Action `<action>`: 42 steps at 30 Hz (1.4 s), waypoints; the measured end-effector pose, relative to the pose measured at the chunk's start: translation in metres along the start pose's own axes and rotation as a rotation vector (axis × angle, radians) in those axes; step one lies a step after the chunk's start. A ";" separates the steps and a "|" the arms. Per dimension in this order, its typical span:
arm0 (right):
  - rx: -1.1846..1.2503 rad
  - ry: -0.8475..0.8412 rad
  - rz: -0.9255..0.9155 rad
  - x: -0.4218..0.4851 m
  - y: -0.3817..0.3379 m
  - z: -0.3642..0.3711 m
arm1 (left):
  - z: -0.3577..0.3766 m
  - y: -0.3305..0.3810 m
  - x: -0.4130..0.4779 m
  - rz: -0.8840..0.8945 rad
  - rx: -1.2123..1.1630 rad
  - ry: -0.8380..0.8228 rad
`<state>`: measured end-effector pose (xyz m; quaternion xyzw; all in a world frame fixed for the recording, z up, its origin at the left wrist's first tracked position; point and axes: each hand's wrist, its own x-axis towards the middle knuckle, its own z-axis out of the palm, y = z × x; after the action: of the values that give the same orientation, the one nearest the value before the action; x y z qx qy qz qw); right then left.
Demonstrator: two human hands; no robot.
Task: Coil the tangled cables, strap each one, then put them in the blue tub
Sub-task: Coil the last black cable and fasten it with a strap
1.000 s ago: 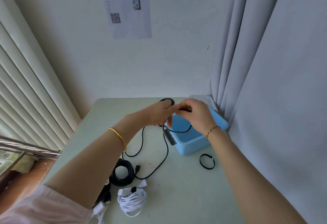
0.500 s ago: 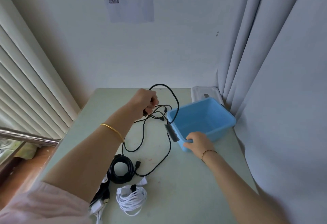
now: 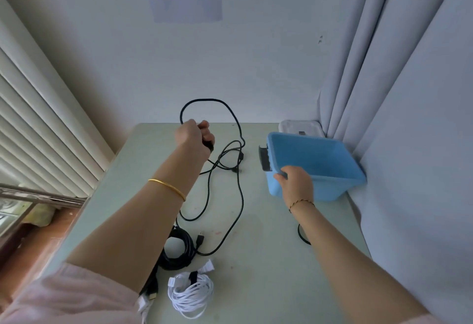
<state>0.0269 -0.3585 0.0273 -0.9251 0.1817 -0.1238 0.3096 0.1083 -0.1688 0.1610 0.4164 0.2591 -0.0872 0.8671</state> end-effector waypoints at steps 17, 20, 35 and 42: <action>-0.095 -0.073 -0.044 -0.006 -0.008 0.035 | -0.005 -0.003 -0.008 -0.080 0.123 -0.079; -0.093 -0.145 -0.049 -0.014 -0.003 0.029 | -0.005 -0.007 -0.014 -0.092 0.148 -0.089; 0.381 -0.097 -0.272 0.017 -0.121 -0.037 | -0.012 0.013 -0.081 -0.153 0.408 -0.519; 0.611 -0.167 -0.340 -0.028 -0.144 -0.034 | -0.013 0.054 -0.098 -0.101 0.100 -0.627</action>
<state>0.0273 -0.2582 0.1390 -0.8138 -0.0464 -0.1461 0.5605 0.0400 -0.1308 0.2422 0.3978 -0.0049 -0.2668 0.8778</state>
